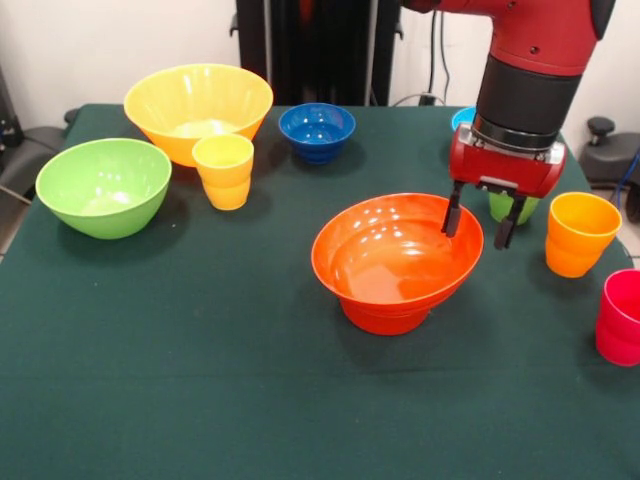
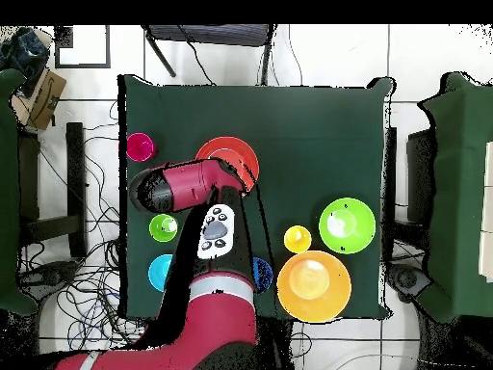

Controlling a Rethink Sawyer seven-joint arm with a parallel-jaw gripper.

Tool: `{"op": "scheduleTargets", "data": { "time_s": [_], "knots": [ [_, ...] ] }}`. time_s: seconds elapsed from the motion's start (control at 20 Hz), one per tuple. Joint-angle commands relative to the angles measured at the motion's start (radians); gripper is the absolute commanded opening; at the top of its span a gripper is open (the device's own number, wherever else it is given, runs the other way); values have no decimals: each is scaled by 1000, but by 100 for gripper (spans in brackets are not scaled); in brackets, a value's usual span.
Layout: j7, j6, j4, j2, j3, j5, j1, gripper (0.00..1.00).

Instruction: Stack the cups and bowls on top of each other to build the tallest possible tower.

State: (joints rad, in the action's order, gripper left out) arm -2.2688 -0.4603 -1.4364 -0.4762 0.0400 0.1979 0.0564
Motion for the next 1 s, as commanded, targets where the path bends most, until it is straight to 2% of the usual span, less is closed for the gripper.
{"op": "scheduleTargets", "data": {
  "time_s": [0.05,0.55,0.6,1.0],
  "knots": [
    [70,-39,70,31,-54,78,18,100],
    [60,-11,77,39,-44,80,23,100],
    [59,-10,76,39,-43,79,24,0],
    [56,-9,81,41,-40,83,28,0]
  ]
}}
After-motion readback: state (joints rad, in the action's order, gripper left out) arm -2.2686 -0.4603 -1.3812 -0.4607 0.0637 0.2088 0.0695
